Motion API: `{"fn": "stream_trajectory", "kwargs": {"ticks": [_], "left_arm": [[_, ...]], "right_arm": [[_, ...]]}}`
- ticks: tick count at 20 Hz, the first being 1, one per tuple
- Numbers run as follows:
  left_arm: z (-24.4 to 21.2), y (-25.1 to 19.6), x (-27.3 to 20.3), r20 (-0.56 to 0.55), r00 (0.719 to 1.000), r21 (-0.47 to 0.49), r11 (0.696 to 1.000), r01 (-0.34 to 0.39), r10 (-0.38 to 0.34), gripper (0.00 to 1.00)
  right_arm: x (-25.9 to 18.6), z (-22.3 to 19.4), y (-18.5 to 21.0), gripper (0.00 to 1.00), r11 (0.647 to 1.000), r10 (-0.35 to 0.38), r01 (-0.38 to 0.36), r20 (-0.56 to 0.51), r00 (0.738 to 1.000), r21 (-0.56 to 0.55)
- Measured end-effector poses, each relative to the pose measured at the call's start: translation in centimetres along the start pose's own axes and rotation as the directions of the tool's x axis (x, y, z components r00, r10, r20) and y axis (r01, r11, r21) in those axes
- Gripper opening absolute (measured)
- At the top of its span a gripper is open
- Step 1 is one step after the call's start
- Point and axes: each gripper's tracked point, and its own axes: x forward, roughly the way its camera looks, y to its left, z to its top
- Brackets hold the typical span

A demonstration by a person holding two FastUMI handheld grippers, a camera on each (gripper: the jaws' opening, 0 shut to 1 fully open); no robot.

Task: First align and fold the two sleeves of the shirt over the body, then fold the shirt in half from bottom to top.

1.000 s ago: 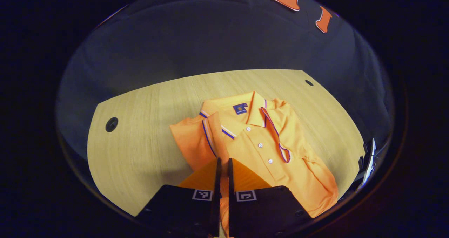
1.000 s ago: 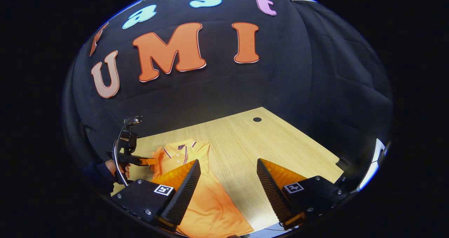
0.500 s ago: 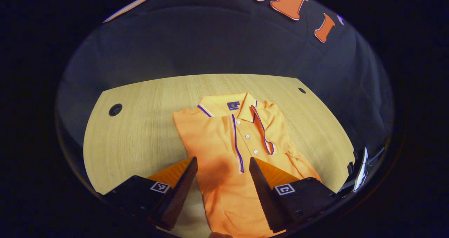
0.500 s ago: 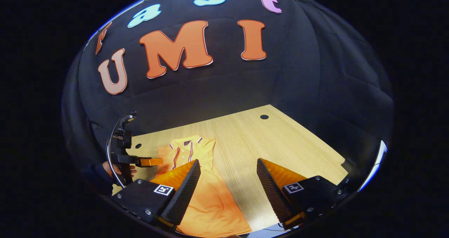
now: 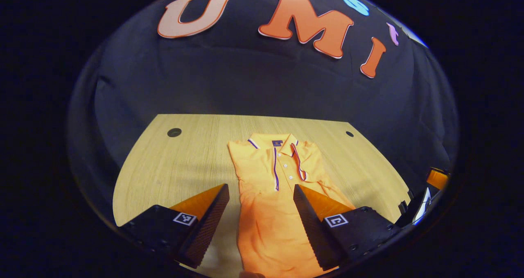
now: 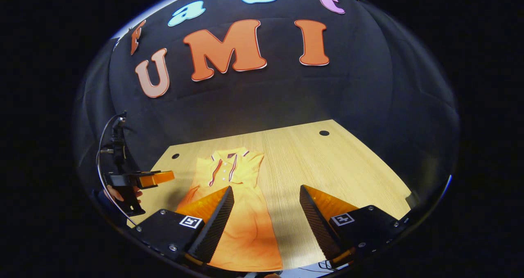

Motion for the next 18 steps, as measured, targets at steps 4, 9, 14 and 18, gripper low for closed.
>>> {"fn": "stream_trajectory", "kwargs": {"ticks": [4,9,14,18], "left_arm": [[-2.6,-0.6,-4.6,0.025,0.998,0.053,0.997,-0.061,0.06,0.97],[-7.6,-1.4,-9.0,-0.002,0.993,0.017,0.993,-0.117,0.117,0.98],[-12.2,-1.5,-12.6,-0.032,0.985,0.012,0.985,-0.169,0.17,0.98],[-16.7,-1.7,-13.9,-0.097,0.98,0.026,0.985,-0.171,0.173,0.98]], "right_arm": [[-0.4,-2.8,-0.3,0.98,0.998,0.049,-0.05,-0.033,0.998,-0.034],[-1.3,-7.0,-0.5,0.98,0.991,0.103,-0.11,-0.092,0.991,-0.081],[-1.8,-12.5,-0.6,0.99,0.98,0.139,-0.161,-0.183,0.973,-0.114],[-1.8,-16.7,-0.6,0.98,0.976,0.147,-0.181,-0.249,0.957,-0.12]]}}
